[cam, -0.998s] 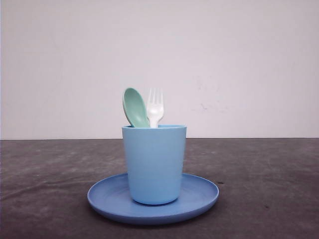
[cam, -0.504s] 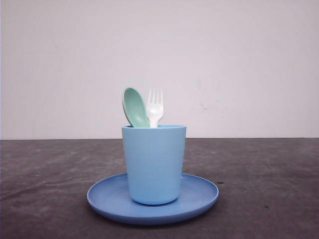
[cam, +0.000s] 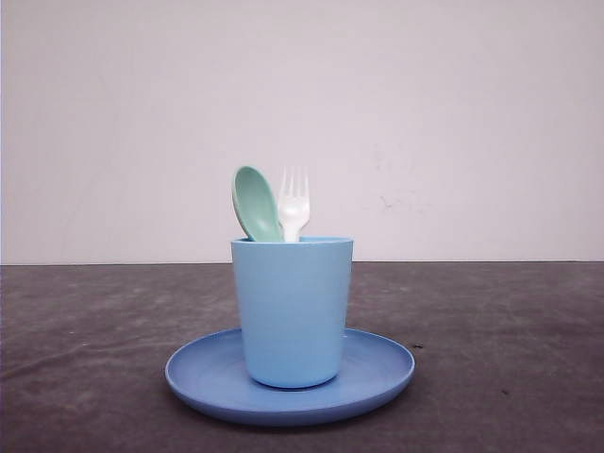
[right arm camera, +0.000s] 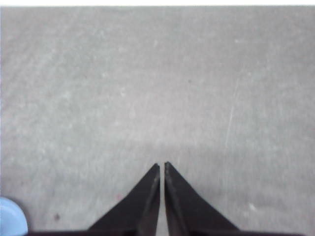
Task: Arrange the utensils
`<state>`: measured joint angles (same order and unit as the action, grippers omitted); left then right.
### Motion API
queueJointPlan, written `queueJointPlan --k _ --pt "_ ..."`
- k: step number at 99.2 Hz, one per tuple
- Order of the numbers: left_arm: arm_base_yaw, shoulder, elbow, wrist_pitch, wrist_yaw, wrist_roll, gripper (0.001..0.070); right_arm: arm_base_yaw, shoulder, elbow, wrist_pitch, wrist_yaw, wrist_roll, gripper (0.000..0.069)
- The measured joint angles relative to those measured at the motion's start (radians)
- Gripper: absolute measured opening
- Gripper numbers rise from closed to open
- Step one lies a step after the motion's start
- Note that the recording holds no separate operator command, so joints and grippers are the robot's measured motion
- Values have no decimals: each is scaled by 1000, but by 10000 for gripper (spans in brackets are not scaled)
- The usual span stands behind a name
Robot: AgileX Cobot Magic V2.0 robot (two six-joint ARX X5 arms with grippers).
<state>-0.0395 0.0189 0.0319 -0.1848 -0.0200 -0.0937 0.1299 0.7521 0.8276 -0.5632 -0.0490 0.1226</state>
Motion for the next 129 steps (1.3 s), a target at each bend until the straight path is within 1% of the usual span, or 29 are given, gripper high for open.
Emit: queueJointPlan --k 38,60,78,89,114,119,129 --pt "0 0 0 0 0 0 24 0 0 0 52 0 0 14" --pt "0 0 0 0 0 0 24 1 -1 0 53 0 0 14" --pt "0 0 0 0 0 0 24 -2 -60 -21 81 58 -2 14" --pt "0 0 0 0 0 0 24 -6 -147 -118 190 61 -2 14" --pt "0 0 0 0 0 0 24 -8 -428 -459 518 44 12 14" --pt "0 0 0 0 0 0 24 -12 -491 -517 547 44 13 14" --pt "0 0 0 0 0 0 24 -22 -603 -634 552 43 13 14"
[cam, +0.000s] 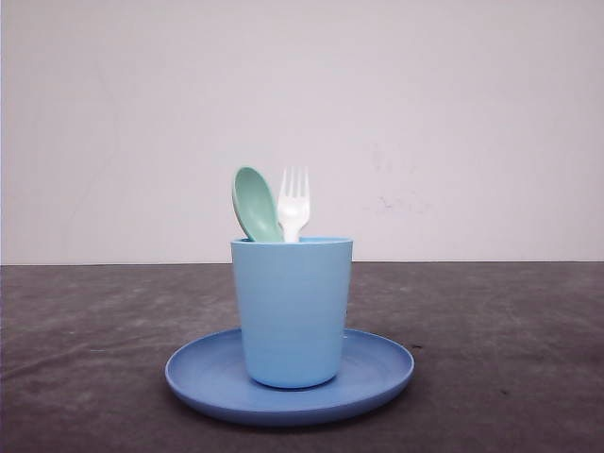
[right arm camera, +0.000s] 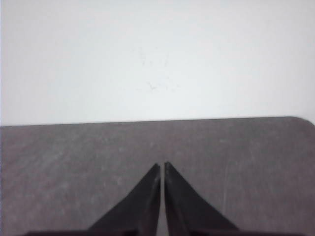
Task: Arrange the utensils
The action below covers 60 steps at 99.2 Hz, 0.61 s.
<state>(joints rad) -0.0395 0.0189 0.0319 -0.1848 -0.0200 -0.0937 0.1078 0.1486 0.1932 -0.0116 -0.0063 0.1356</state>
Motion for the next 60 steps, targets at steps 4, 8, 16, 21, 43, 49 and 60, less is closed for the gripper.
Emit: queueJointPlan --k 4,8,16,21,43,49,60 --pt "0 0 0 0 0 0 24 -6 -37 -48 -3 0 0 14" --pt "0 0 0 0 0 0 24 -12 -70 -93 -6 0 0 14" --pt "0 0 0 0 0 0 24 -18 -121 -163 -10 0 0 14" --pt "0 0 0 0 0 0 24 -18 -142 -179 -40 3 0 14" --pt "0 0 0 0 0 0 24 -18 -143 -179 -100 10 -27 14" --pt "0 0 0 0 0 0 24 -18 -143 -179 -119 10 -34 14" --pt "0 0 0 0 0 0 24 -18 -143 -178 -159 10 -36 14"
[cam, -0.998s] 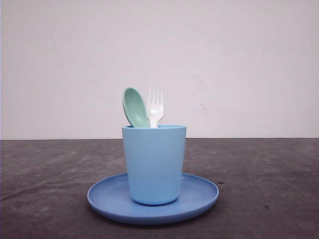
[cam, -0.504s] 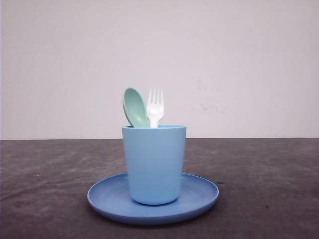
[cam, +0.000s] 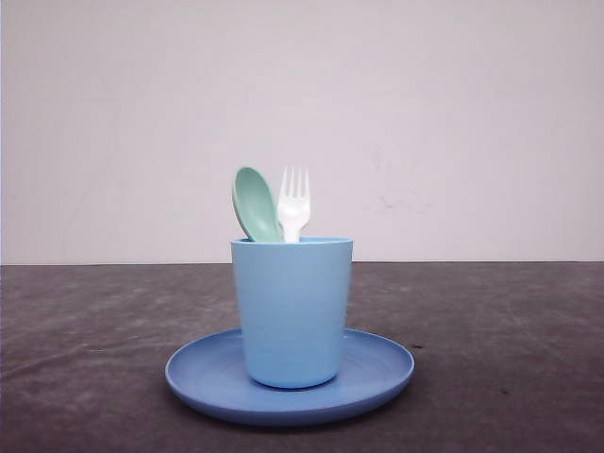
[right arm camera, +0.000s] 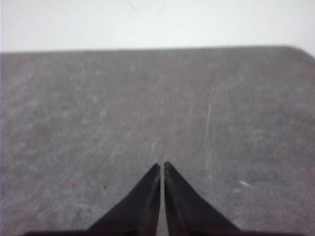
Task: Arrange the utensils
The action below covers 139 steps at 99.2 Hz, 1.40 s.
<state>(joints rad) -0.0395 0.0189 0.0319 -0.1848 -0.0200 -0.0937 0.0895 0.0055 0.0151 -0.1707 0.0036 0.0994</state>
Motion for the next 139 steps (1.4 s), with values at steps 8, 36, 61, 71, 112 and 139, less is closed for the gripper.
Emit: queueJointPlan --k 8,36,61,71,112,139 --pt "0 0 0 0 0 0 24 0 0 0 0 -2 -7 14" --pt "0 0 0 0 0 0 24 -1 0 0 3 -3 -22 14" --pt "0 0 0 0 0 0 24 -1 0 0 3 -3 -24 14" --pt "0 0 0 0 0 0 24 -1 0 0 3 -3 -24 14" --pt "0 1 0 0 0 0 24 -1 0 0 3 -3 -24 14" --pt "0 9 0 0 0 0 24 -1 0 0 3 -3 -24 14"
